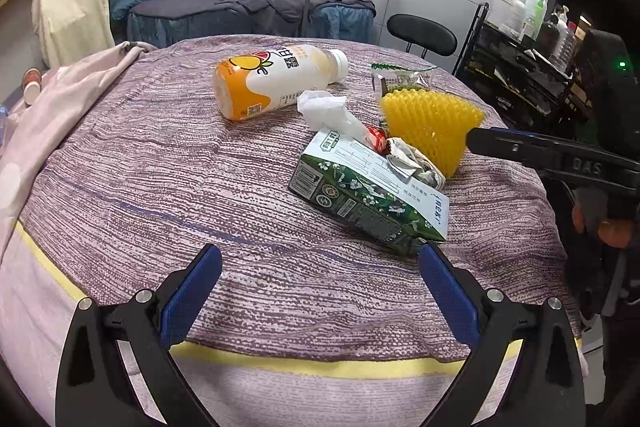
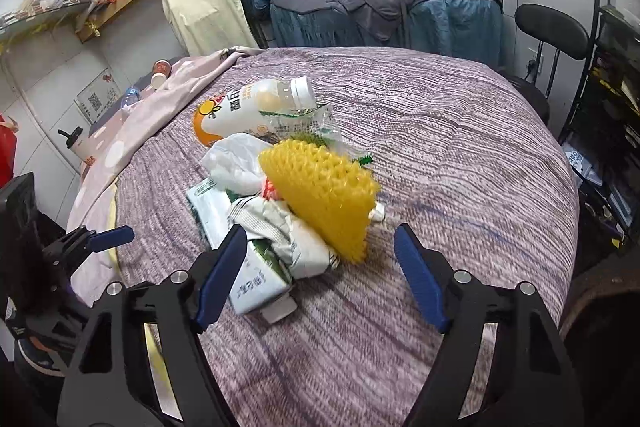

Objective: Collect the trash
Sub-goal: 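Grasp the yellow foam net with the right gripper while the left grasps a white tissue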

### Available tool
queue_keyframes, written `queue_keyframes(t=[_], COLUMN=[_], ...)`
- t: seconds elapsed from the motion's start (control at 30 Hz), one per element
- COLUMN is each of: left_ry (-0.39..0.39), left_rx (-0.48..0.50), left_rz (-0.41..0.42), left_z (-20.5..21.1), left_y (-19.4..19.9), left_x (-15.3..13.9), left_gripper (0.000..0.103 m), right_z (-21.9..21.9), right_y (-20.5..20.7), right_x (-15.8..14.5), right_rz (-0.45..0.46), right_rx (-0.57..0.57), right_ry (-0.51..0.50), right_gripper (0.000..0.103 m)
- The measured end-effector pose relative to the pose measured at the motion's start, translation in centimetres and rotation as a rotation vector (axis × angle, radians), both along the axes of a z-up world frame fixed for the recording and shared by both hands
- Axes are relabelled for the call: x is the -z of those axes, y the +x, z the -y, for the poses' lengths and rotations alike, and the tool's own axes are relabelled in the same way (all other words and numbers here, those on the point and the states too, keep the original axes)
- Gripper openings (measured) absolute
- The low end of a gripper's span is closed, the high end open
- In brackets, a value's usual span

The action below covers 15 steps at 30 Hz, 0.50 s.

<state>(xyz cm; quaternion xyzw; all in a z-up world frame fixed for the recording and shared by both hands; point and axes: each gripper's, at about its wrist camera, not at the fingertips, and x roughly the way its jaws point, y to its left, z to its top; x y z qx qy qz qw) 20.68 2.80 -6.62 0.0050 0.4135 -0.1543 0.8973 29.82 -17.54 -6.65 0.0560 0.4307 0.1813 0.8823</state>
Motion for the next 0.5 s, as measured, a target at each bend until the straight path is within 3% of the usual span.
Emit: queue_keyframes(t=[0.17, 0.27, 0.33, 0.5], left_ry=[0.008, 0.025, 0.031, 0.003], left_rx=[-0.017, -0.022, -0.020, -0.005], left_rz=[0.005, 0.008, 0.012, 0.006], left_z=[-0.7, -1.0, -1.1, -0.7], left_y=[1.1, 1.9, 2.3, 3.4], left_x=[0.0, 0.0, -0.1, -0.2], left_gripper=[0.097, 0.097, 0.097, 0.097], right_z=[-0.4, -0.6, -0.6, 0.0], right_y=[1.9, 2.6, 2.5, 0.7], right_x=[0.9, 1.5, 1.5, 0.4], right_rz=[-0.029, -0.042, -0.039, 0.008], right_rx=[-0.016, -0.038, -0.049, -0.031], right_ry=[0.004, 0.031, 0.051, 0.073], right_gripper=[0.063, 0.043, 0.019, 0.016])
